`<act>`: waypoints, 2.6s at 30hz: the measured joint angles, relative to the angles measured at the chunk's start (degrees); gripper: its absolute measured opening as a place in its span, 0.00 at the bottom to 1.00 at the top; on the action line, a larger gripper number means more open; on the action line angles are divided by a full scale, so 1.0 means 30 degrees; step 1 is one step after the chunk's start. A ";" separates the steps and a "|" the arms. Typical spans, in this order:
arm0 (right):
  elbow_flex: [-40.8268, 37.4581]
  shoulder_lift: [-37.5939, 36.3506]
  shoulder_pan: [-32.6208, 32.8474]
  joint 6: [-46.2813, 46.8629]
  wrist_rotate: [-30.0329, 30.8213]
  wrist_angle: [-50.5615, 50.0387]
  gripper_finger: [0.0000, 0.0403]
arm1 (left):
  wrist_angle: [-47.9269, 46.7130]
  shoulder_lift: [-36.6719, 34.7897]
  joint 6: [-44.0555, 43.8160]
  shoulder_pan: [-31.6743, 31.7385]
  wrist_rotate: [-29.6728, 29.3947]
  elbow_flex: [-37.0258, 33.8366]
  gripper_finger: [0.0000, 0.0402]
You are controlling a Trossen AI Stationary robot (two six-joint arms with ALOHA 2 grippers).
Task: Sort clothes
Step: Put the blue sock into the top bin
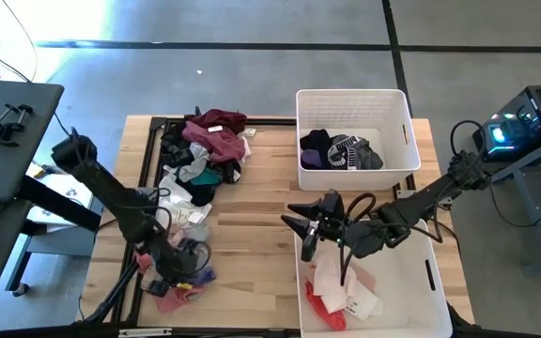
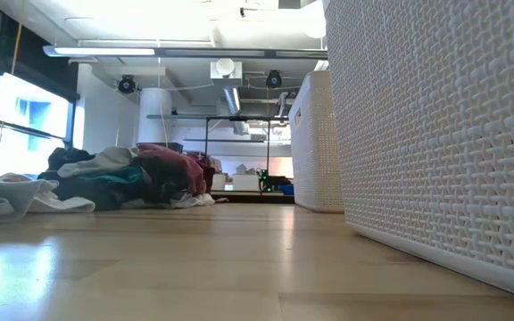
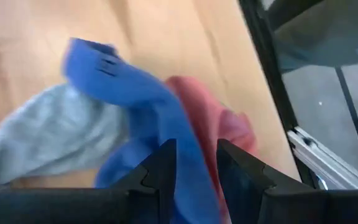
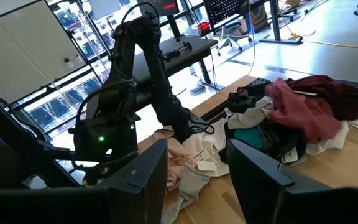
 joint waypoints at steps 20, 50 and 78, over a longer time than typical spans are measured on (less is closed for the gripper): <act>0.0620 -0.0045 0.0270 -0.0072 0.0083 -0.0129 0.38 | -0.3123 0.1277 -0.4278 -0.0449 -0.4126 0.0149 0.02; 0.0379 0.1446 -0.2235 -0.3973 -0.5916 0.0898 0.38 | 0.3216 -0.3311 0.5312 0.6118 -1.0508 0.6422 0.00; 0.0554 0.4263 -0.2927 -0.8601 -0.6003 0.5483 0.03 | 0.6633 -0.2586 0.5727 0.7689 -0.8253 0.6422 0.01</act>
